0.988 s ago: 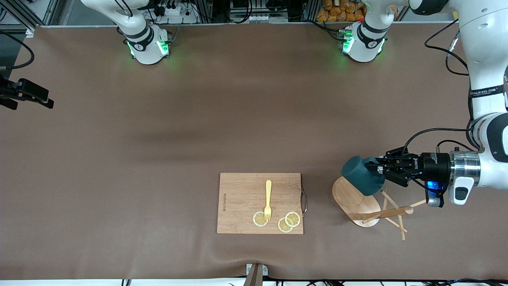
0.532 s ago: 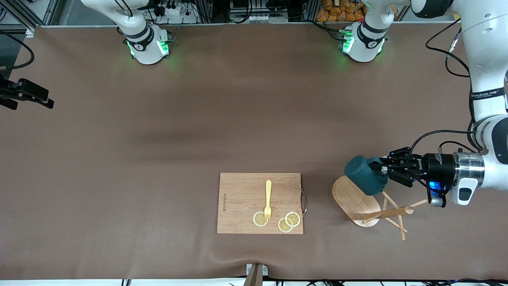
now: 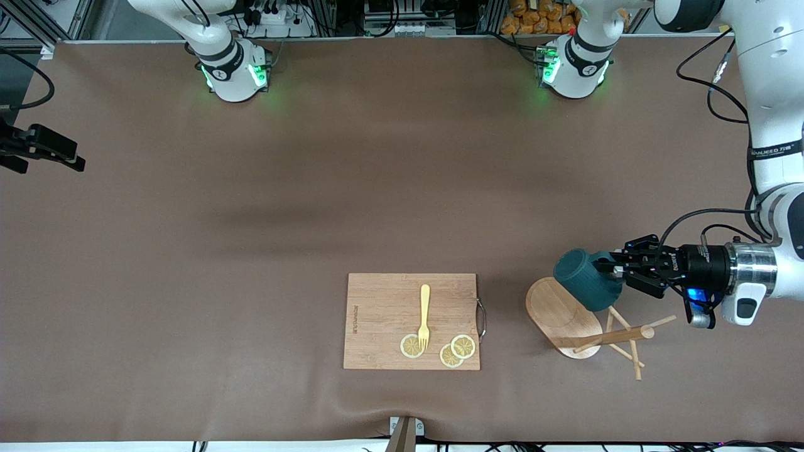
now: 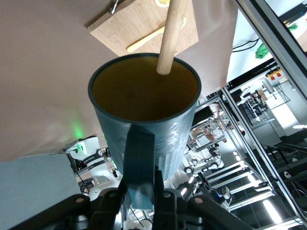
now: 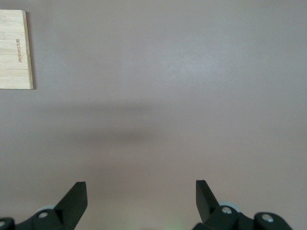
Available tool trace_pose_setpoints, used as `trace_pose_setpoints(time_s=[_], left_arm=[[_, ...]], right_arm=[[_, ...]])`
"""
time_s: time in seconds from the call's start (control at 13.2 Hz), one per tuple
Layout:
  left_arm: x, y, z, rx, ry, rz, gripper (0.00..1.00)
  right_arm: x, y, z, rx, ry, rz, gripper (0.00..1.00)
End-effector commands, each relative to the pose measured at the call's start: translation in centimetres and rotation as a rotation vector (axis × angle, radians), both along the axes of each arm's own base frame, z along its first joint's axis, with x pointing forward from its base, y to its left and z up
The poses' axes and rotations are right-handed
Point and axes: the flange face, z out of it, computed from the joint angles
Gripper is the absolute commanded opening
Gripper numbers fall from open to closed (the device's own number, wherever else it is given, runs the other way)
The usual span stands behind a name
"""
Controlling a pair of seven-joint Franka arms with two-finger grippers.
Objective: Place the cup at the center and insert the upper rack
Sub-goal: 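Tilt the mug and align its opening with a stand peg, left gripper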
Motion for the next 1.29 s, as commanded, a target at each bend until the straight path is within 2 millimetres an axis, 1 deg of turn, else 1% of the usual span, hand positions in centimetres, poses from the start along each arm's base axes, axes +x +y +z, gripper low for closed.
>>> trace_pose_setpoints(time_s=[0.0, 0.15, 0.38, 0.76, 0.91, 0.99, 1.14, 1.22], left_arm=[[0.4, 0.6, -0.7, -0.063, -0.016, 0.007, 0.00], [0.6, 0.6, -0.6, -0.085, -0.016, 0.018, 0.00], [0.7, 2.0, -1.1, -0.109, -0.014, 0.048, 0.00], [0.9, 2.3, -2.2, -0.110, -0.007, 0.057, 0.00], [1.0, 2.6, -2.1, -0.111, -0.013, 0.063, 0.00], [1.0, 3.5, -2.0, -0.115, -0.017, 0.078, 0.00], [1.1, 3.7, -2.0, -0.126, -0.018, 0.086, 0.00], [1.1, 3.8, -2.3, -0.125, -0.014, 0.089, 0.00]], right_arm=[[-0.3, 0.2, 0.2, 0.005, -0.002, -0.013, 1.00], [-0.3, 0.1, 0.2, 0.005, -0.002, -0.015, 1.00], [-0.3, 0.2, 0.2, 0.005, -0.003, -0.013, 1.00], [-0.3, 0.2, 0.2, 0.005, -0.002, -0.012, 1.00], [-0.3, 0.2, 0.2, 0.005, -0.004, -0.012, 1.00], [-0.3, 0.2, 0.2, 0.005, -0.004, -0.012, 1.00], [-0.3, 0.2, 0.2, 0.005, -0.003, -0.013, 1.00], [-0.3, 0.2, 0.2, 0.005, -0.004, -0.012, 1.00]])
